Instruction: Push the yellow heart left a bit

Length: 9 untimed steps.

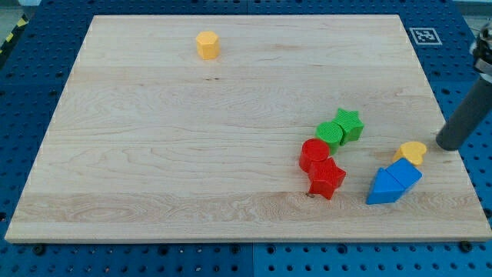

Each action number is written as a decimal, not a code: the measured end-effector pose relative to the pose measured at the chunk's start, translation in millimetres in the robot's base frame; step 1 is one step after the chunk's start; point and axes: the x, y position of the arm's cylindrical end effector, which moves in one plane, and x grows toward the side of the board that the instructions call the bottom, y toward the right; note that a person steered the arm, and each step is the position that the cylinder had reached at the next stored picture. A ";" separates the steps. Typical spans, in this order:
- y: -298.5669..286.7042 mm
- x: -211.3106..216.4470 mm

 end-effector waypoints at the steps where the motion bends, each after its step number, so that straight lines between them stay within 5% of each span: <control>1: 2.0 12.7; 9: -41.2 14.1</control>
